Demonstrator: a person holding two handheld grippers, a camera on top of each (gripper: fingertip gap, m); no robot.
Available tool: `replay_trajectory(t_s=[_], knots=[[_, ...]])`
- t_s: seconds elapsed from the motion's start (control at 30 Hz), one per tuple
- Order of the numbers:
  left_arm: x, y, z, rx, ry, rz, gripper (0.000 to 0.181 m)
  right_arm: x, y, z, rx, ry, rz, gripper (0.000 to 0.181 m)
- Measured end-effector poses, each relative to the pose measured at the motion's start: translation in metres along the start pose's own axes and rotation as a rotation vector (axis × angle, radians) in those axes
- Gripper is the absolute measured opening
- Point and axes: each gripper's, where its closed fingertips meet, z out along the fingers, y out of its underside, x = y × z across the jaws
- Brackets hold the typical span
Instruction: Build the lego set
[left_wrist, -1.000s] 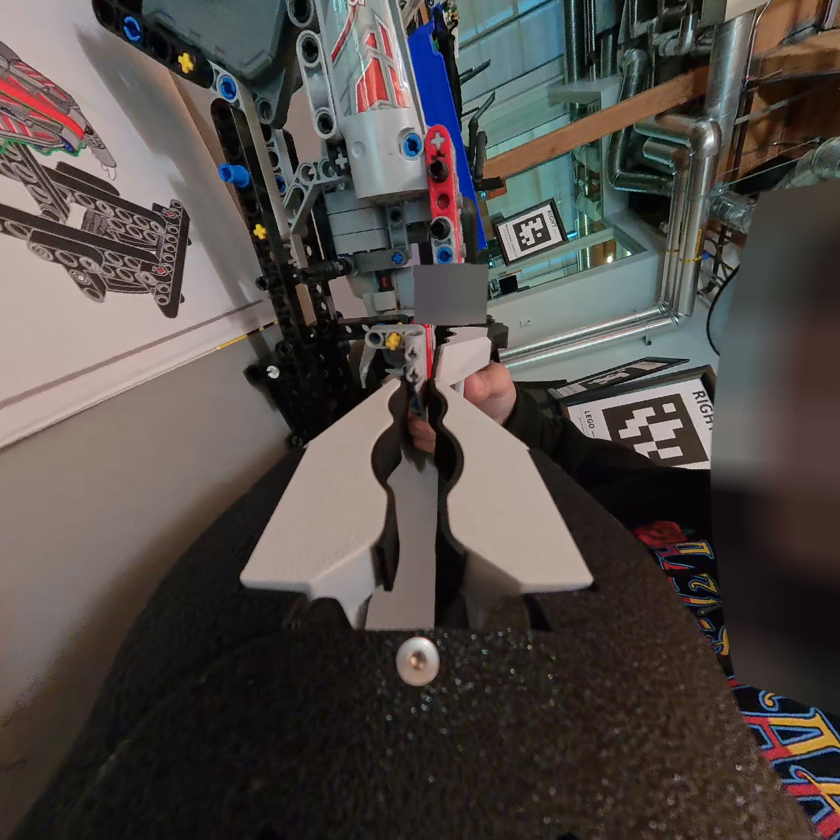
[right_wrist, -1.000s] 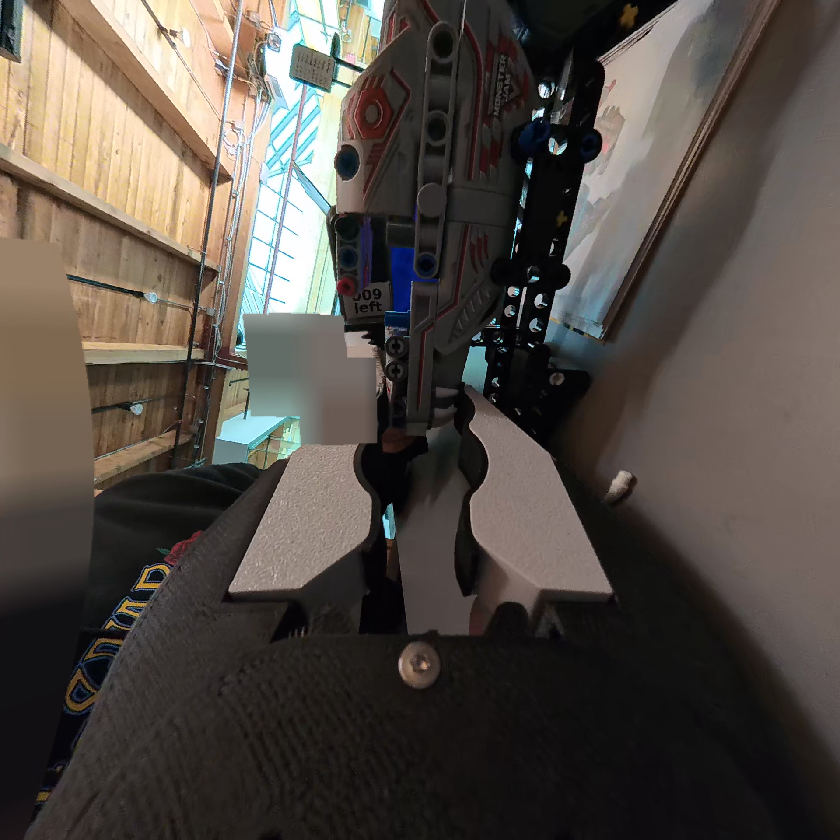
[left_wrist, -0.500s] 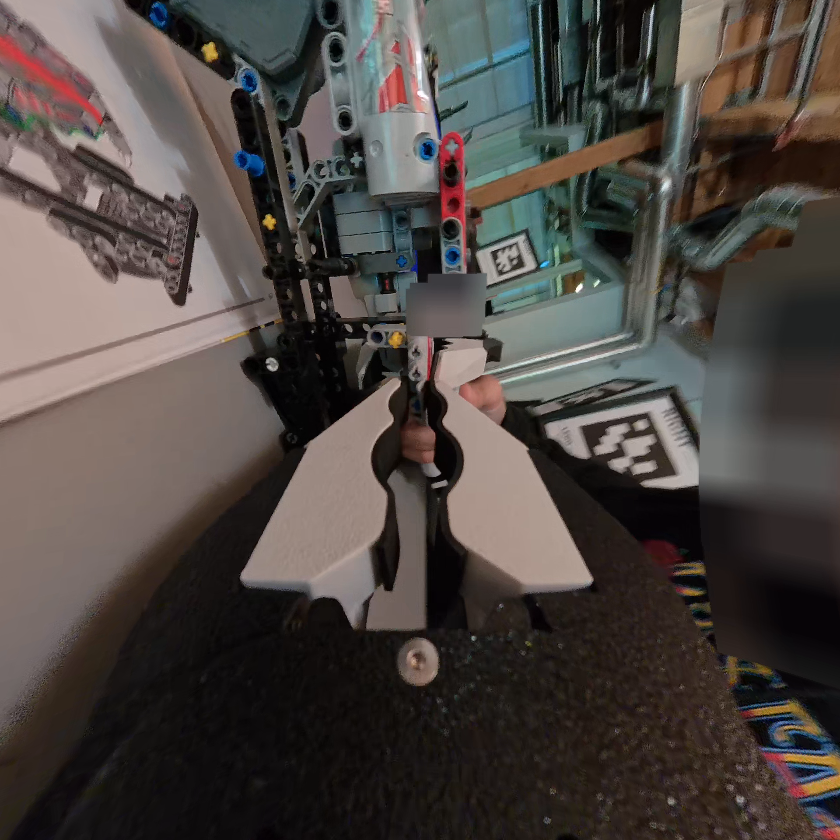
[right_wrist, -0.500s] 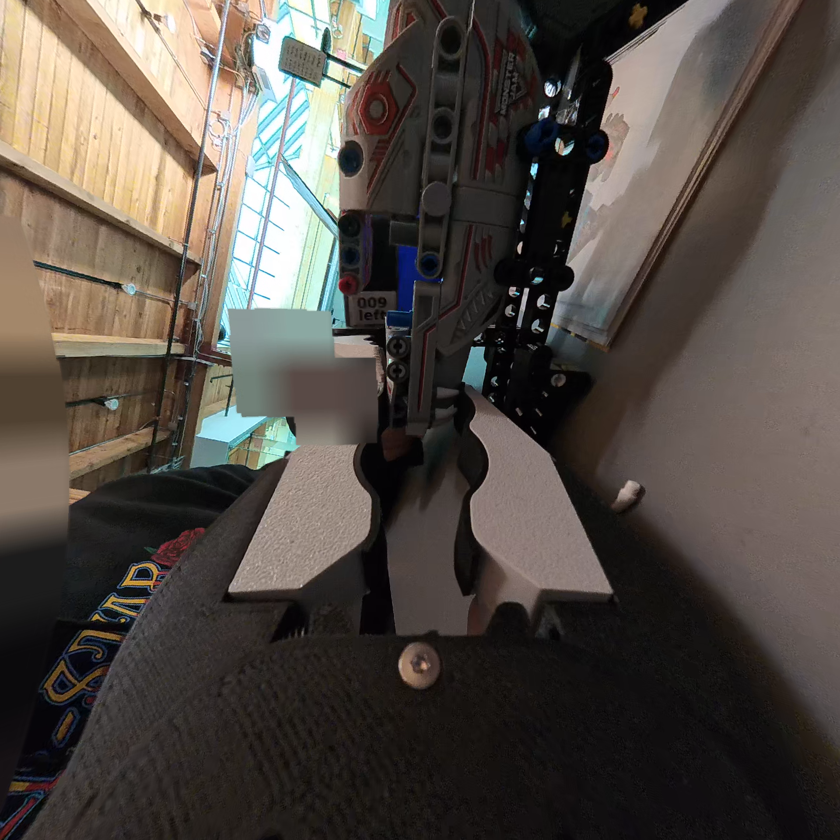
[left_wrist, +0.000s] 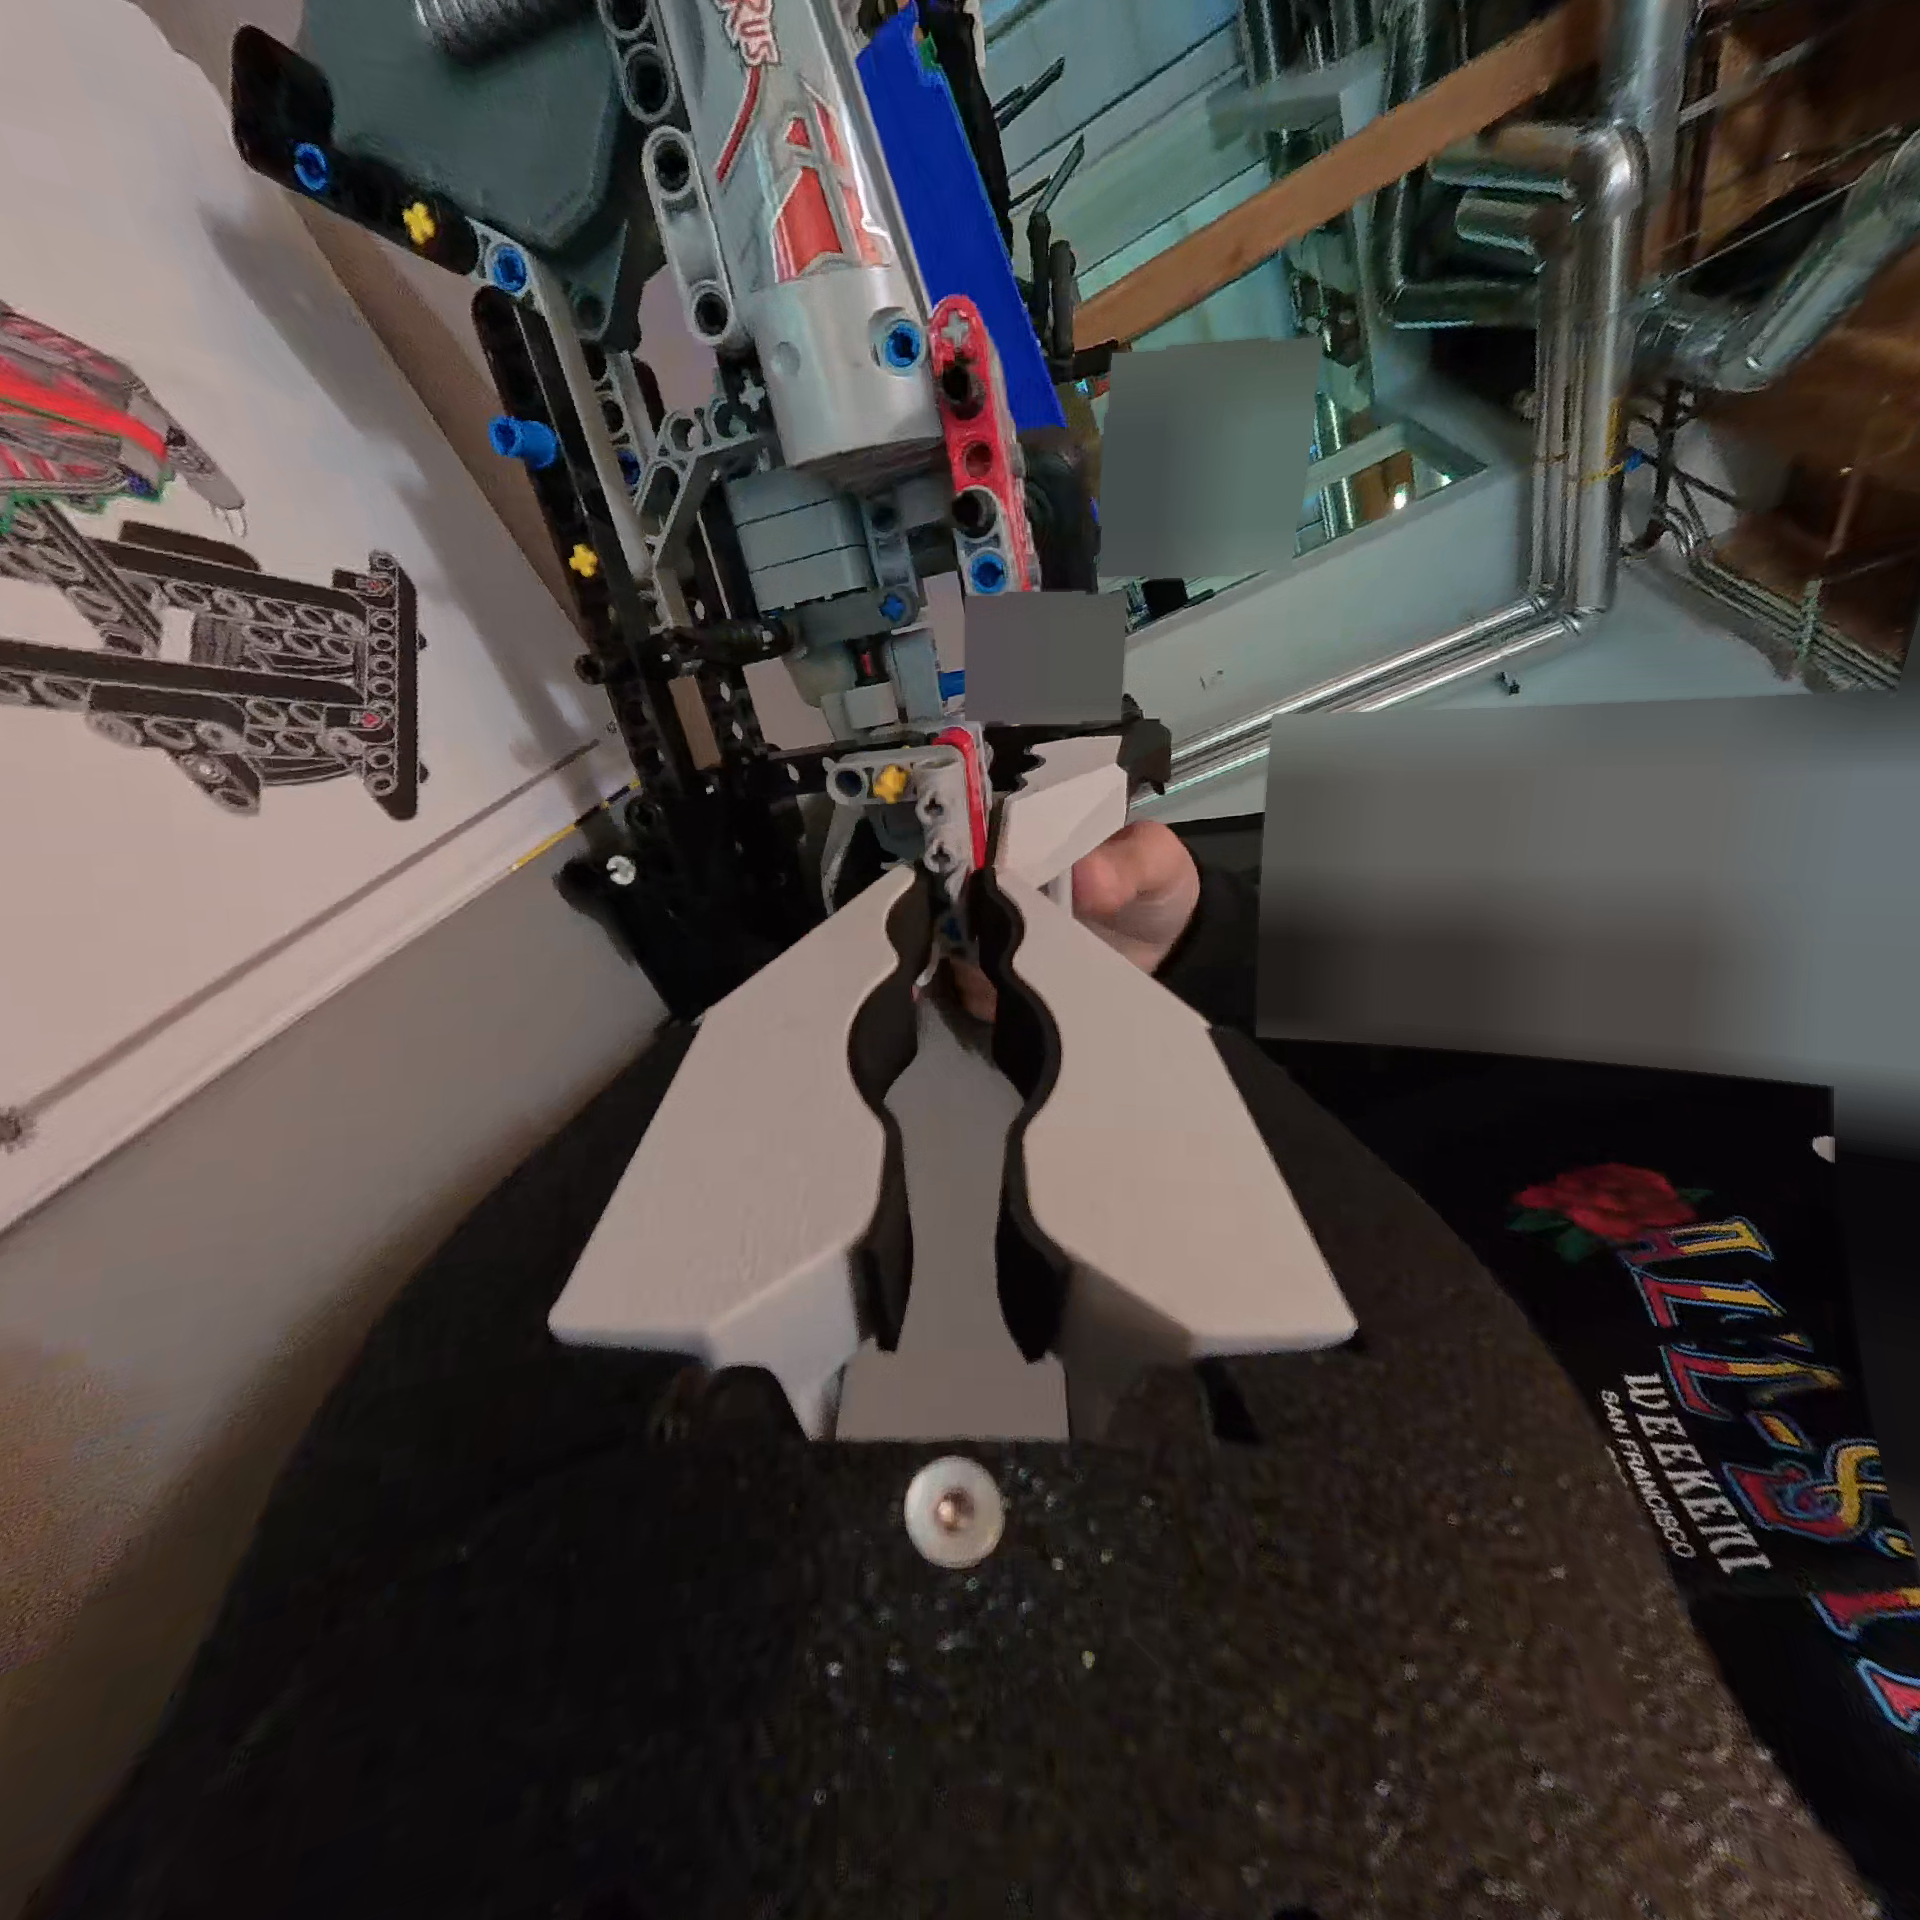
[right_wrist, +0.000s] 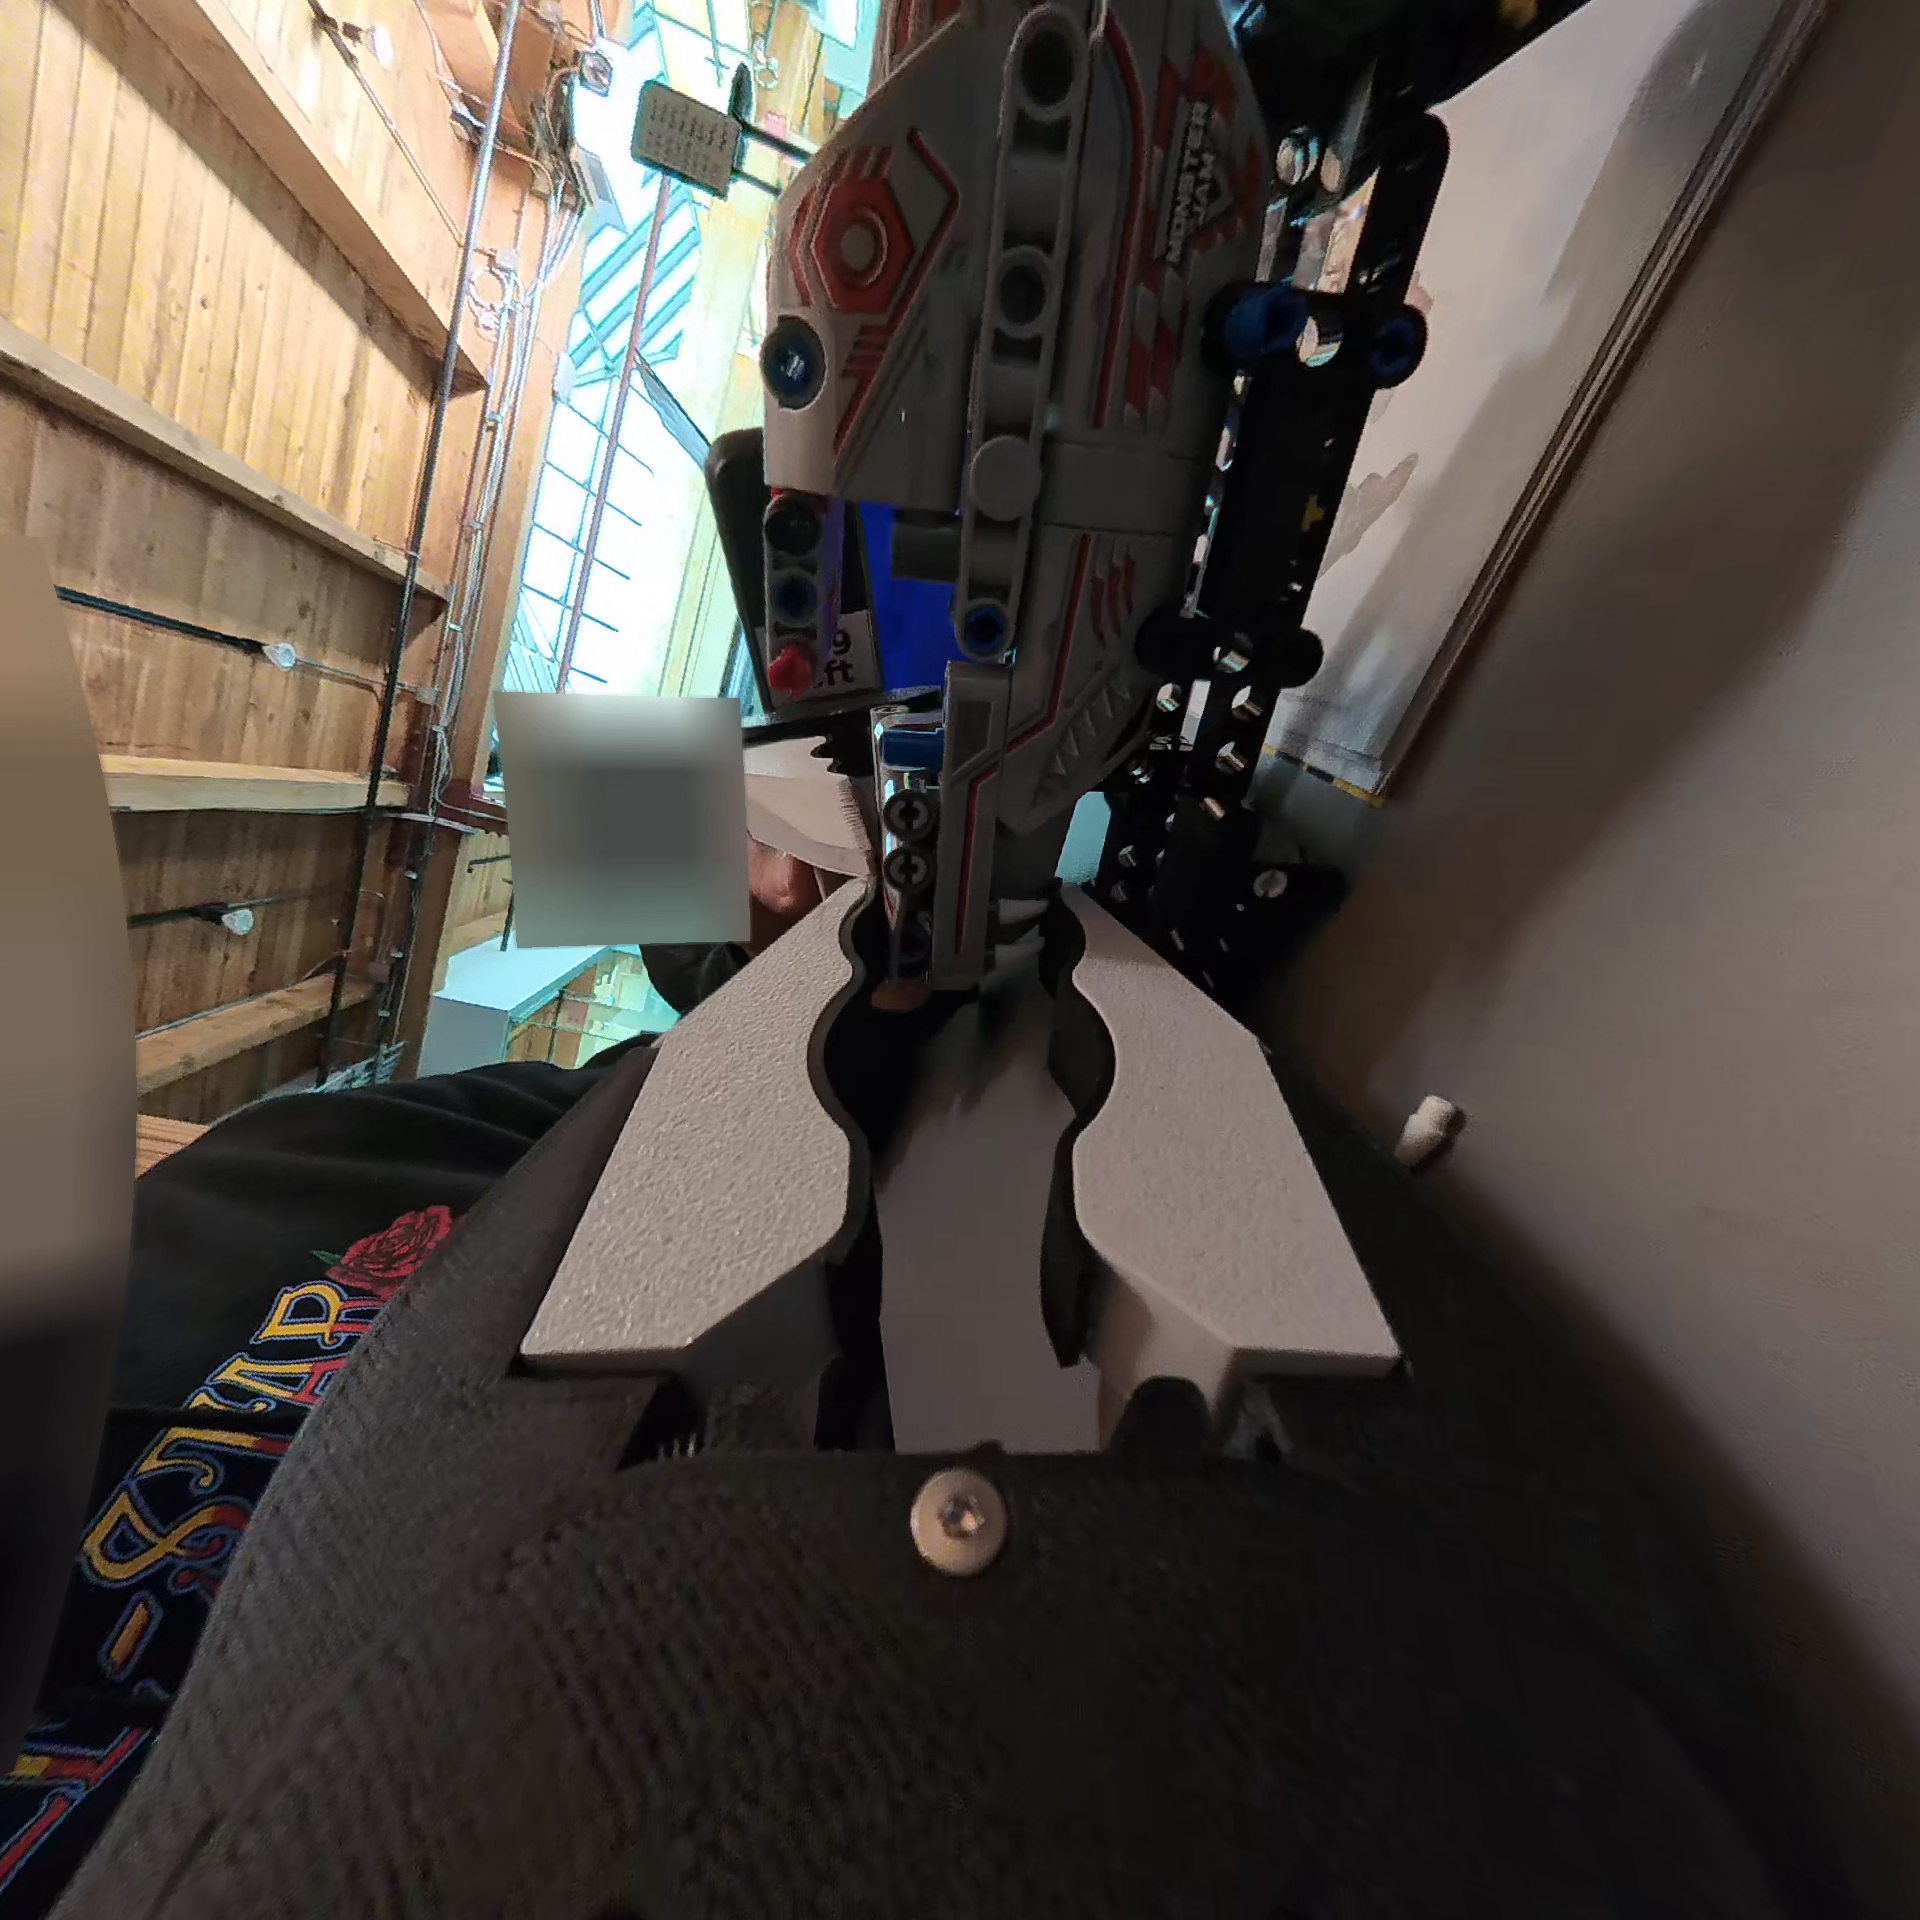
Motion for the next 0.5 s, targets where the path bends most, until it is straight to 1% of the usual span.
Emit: replay_trajectory(t_s=[0.1, 0.23, 0.3, 0.37, 0.4, 0.47, 0.5], knots=[[0.001, -0.001, 0.001, 0.019, 0.025, -0.04, 0.005, 0.001, -0.001, -0.001, -0.001, 0.01, -0.016, 0.03], [0.001, -0.003, 0.003, 0.036, 0.031, -0.076, 0.006, 0.001, -0.001, -0.007, -0.048, 0.028, -0.091, 0.032], [0.001, -0.004, 0.003, 0.035, 0.03, -0.087, 0.006, 0.001, -0.01, -0.012, -0.022, 0.006, -0.056, 0.03], [0.001, -0.005, 0.004, 0.032, 0.035, -0.099, 0.006, -0.001, -0.021, -0.016, 0.018, -0.037, -0.015, 0.037], [0.001, -0.005, 0.004, 0.032, 0.037, -0.104, 0.006, -0.001, -0.021, -0.016, 0.005, -0.05, -0.005, 0.037], [0.001, -0.005, 0.004, 0.034, 0.038, -0.112, 0.006, 0.003, -0.021, -0.015, -0.011, -0.04, 0.002, 0.03], [0.001, -0.006, 0.004, 0.036, 0.038, -0.116, 0.006, 0.003, -0.021, -0.014, -0.013, -0.043, 0.004, 0.03]])
